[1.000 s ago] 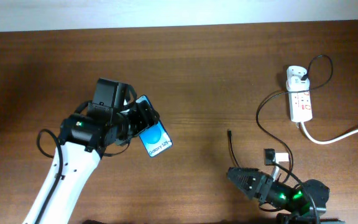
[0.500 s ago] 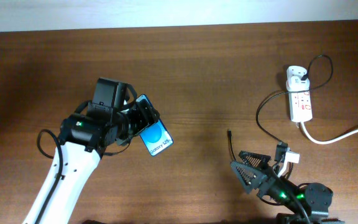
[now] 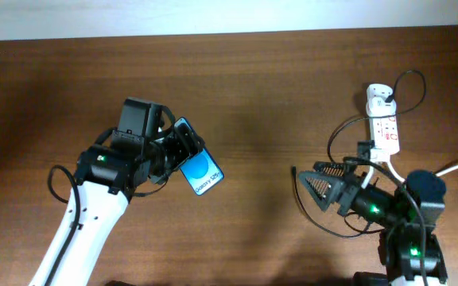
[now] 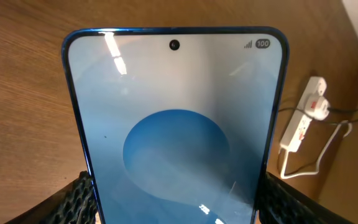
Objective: Plug charger to phone and switch on socket
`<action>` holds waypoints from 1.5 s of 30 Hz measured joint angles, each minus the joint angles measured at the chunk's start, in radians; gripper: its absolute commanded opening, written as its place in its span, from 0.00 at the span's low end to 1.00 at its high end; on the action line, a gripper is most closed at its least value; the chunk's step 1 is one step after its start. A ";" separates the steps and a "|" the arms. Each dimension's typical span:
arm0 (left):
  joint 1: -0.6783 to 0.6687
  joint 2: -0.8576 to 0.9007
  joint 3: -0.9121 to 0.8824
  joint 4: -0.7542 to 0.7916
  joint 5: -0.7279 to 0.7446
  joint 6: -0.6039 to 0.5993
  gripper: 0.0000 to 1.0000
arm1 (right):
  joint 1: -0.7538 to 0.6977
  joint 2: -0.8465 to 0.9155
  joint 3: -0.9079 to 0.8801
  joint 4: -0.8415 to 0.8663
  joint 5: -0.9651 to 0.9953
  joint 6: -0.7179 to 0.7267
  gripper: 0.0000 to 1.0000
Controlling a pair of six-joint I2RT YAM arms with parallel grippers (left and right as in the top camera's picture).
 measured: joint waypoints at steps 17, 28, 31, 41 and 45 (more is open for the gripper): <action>0.000 0.000 0.000 0.078 -0.016 -0.296 0.47 | 0.603 0.444 0.006 0.537 0.370 0.027 0.98; 0.000 0.000 0.000 0.093 -0.023 -0.312 0.48 | 0.808 0.793 0.014 1.135 0.675 0.270 0.66; 0.000 0.000 0.000 0.092 -0.023 -0.312 0.48 | 0.821 0.803 0.014 1.137 0.710 0.295 0.60; 0.000 0.000 0.000 0.092 -0.023 -0.312 0.48 | 0.846 0.804 0.038 1.136 0.732 0.306 0.37; 0.000 0.000 0.000 0.092 -0.023 -0.312 0.49 | 0.846 0.804 0.038 1.136 0.732 0.311 0.32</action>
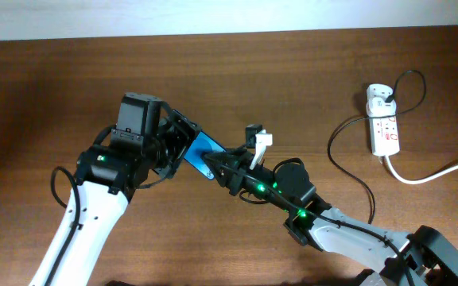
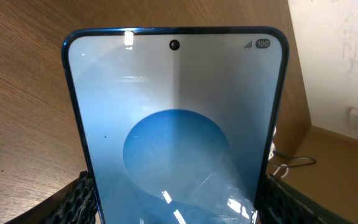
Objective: Plug charger to phone and switch on socket
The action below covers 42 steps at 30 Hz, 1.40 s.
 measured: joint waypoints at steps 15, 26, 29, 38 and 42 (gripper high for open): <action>-0.001 0.000 0.000 0.000 0.000 0.000 0.49 | 0.000 0.000 0.000 0.000 0.000 0.028 0.35; -0.020 0.000 0.000 0.000 0.004 0.000 0.53 | 0.000 0.000 0.000 -0.004 -0.001 0.029 0.15; -0.020 0.000 0.000 0.000 0.003 0.000 0.58 | 0.000 0.002 0.000 -0.010 0.007 0.032 0.07; -0.019 0.000 0.000 -0.006 -0.001 -0.003 0.77 | 0.000 0.011 0.000 -0.006 0.014 0.059 0.04; -0.019 -0.001 0.000 -0.009 -0.006 -0.006 0.82 | 0.000 0.021 -0.001 0.012 0.007 0.078 0.04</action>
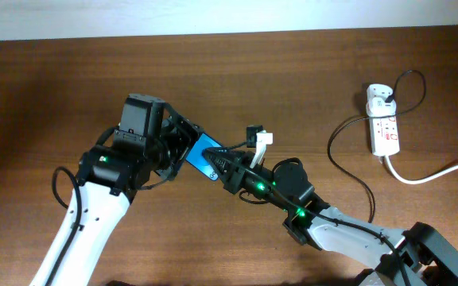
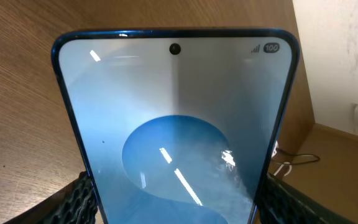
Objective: Plug charger to phone and switch on socket
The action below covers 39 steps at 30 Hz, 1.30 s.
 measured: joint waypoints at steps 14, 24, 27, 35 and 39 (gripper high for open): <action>-0.001 -0.141 0.000 0.045 0.029 0.251 0.99 | -0.045 0.000 0.002 0.021 -0.026 0.403 0.04; -0.001 -0.568 0.016 -0.235 -0.168 0.609 0.99 | -0.068 0.000 0.002 0.021 -0.038 0.971 0.04; -0.001 -0.563 0.016 -0.255 -0.190 0.615 0.99 | -0.068 0.000 0.002 0.021 -0.081 1.033 0.04; -0.001 -0.563 0.016 -0.257 -0.197 0.615 0.99 | -0.068 0.000 0.002 0.022 -0.193 1.147 0.04; -0.001 -0.563 0.016 -0.278 -0.198 0.615 0.99 | -0.068 0.000 0.002 0.021 -0.230 1.166 0.04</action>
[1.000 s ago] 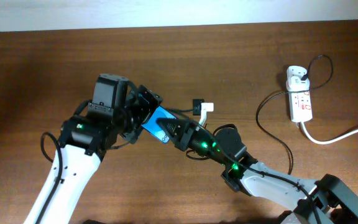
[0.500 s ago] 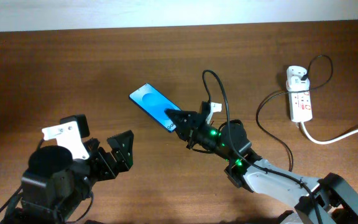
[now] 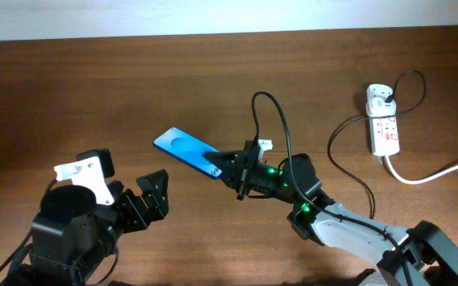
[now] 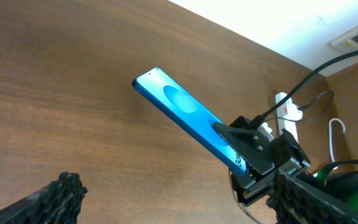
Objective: Plug charger to phone and switch on socket
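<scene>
The blue phone (image 3: 183,149) hangs tilted above the table, screen up, also seen in the left wrist view as the phone (image 4: 179,109). My right gripper (image 3: 230,167) is shut on its lower right end, one finger (image 4: 232,132) lying across the screen. A black charger cable (image 3: 279,119) loops up from that end; the plug itself is hidden by the fingers. My left gripper (image 3: 145,204) stands open and empty near the table's front left, well clear of the phone, its fingertips (image 4: 64,193) at the frame's bottom corners. The white power strip (image 3: 383,125) lies far right.
The power strip's white lead (image 3: 444,168) runs off the right edge. A black cable (image 3: 344,155) curves across the table between the strip and my right arm. The strip (image 4: 289,112) shows small behind the right gripper. Brown tabletop (image 3: 70,95) stretches left of the phone.
My left gripper has let go of the phone and now stands open at the front left. The phone stays aloft in my right gripper, and the cable loops up from its end.
My left gripper held the phone up at the left while my right arm was back near the power strip. Then the right gripper was at the phone's lower end with the charger lead. Now the right gripper alone holds the phone.
</scene>
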`<action>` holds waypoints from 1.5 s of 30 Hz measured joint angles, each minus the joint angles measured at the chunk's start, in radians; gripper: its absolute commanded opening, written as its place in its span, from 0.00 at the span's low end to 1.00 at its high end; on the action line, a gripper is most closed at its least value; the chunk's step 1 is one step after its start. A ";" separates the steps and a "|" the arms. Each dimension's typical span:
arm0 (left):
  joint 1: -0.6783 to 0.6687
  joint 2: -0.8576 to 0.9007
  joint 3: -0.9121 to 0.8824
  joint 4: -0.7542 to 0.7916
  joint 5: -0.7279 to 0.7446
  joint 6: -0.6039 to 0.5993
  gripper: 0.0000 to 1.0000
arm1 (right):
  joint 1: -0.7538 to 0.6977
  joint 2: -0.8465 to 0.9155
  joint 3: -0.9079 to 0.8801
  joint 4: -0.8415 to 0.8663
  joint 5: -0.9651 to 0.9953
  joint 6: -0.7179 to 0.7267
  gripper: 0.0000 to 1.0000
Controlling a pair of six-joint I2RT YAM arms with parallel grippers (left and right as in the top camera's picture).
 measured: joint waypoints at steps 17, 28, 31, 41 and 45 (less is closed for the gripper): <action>0.000 0.001 -0.185 0.151 0.027 -0.257 0.99 | -0.047 0.000 0.000 -0.013 -0.064 0.012 0.04; 0.000 0.115 -0.411 0.553 0.145 -0.506 1.00 | -0.052 0.000 0.002 -0.183 -0.079 -0.012 0.04; 0.000 0.214 -0.411 0.598 0.210 -0.554 0.99 | -0.052 0.000 0.002 -0.134 -0.076 -0.074 0.04; 0.000 0.274 -0.415 0.736 0.340 -0.724 0.64 | -0.052 0.000 0.002 -0.060 -0.043 -0.267 0.04; 0.015 0.274 -0.415 0.737 0.354 -0.764 0.54 | -0.052 0.000 0.002 -0.059 -0.035 -0.274 0.04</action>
